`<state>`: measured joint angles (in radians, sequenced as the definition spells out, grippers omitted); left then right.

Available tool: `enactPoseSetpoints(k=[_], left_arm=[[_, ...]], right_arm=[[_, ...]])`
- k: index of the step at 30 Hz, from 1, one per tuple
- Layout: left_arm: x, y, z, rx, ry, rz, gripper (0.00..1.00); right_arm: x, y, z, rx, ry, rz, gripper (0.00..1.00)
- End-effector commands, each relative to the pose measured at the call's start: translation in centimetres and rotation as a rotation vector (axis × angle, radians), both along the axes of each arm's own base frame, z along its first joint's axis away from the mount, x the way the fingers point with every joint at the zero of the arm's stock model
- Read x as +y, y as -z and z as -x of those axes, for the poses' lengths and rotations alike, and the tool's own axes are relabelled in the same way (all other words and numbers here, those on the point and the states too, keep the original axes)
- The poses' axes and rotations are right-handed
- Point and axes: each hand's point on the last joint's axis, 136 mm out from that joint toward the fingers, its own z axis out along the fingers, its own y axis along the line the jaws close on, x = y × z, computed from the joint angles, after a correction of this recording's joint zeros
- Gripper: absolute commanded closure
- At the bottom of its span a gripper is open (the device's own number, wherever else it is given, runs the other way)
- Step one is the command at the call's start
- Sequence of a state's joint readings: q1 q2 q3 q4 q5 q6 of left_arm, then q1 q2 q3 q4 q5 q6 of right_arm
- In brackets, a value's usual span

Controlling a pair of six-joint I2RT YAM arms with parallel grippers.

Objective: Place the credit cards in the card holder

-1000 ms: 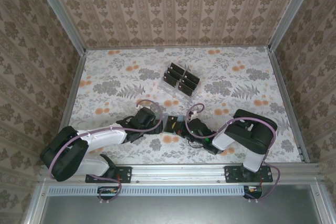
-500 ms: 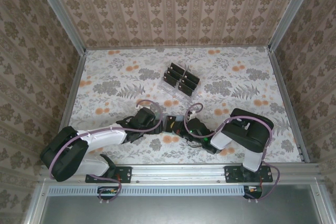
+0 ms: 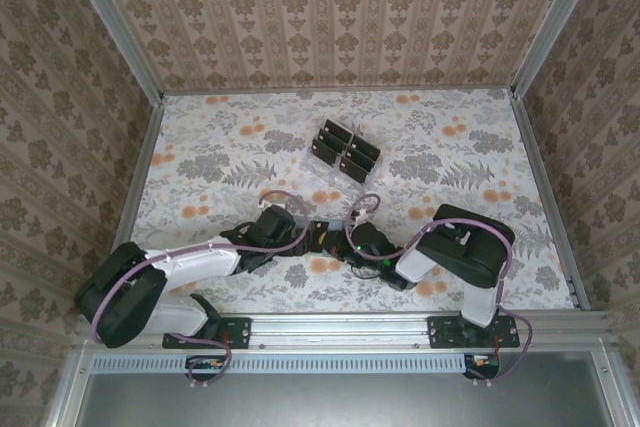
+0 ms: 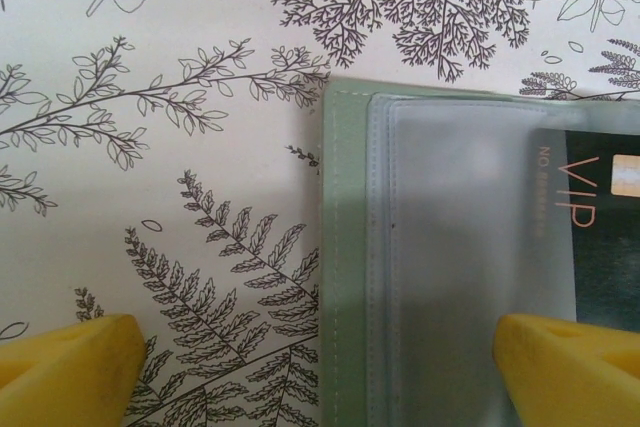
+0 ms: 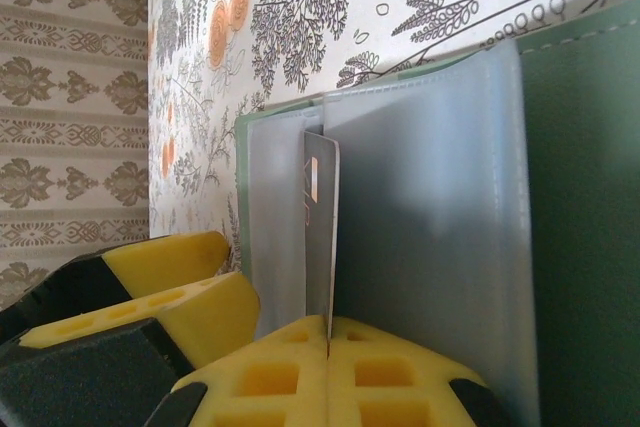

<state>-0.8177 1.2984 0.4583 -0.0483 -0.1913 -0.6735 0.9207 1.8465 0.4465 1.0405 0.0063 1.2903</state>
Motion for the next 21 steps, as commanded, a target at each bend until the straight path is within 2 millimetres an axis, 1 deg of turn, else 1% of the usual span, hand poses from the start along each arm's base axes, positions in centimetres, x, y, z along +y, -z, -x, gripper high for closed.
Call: enactPoseSetpoints(k=[1, 3, 7, 10, 12, 14, 18, 21], left_arm=[[1.9, 1.9, 2.2, 0.091, -0.011, -0.062, 0.00], [1.9, 1.6, 2.1, 0.088, -0.014, -0.059, 0.00], [2.2, 0.5, 1.6, 0.078, -0.036, -0.057, 0.00], [2.6, -0.4, 1.2, 0.070, -0.056, -0.058, 0.00], [2.8, -0.8, 0.9, 0.064, -0.067, -0.054, 0.00], [3.1, -1.2, 0.7, 0.056, -0.075, -0.051, 0.00], [3.8, -1.4, 0.3, 0.060, -0.094, -0.050, 0.00], [4.0, -1.2, 0.2, 0.068, -0.095, -0.053, 0.00]], right_arm=[[-1.1, 3.2, 1.1, 0.088, -0.028, 0.103, 0.97], [-1.5, 3.0, 0.9, 0.088, -0.028, 0.109, 0.89], [-2.4, 2.1, 0.5, 0.086, -0.049, 0.158, 0.62], [-3.0, 1.4, 0.3, 0.087, -0.083, 0.236, 0.48], [-3.2, 0.7, 0.1, 0.082, -0.111, 0.283, 0.44], [-3.5, 0.3, -0.1, 0.085, -0.133, 0.325, 0.42], [-3.4, -0.1, -0.4, 0.090, -0.166, 0.358, 0.42], [-3.1, 0.0, -0.6, 0.099, -0.180, 0.360, 0.44]])
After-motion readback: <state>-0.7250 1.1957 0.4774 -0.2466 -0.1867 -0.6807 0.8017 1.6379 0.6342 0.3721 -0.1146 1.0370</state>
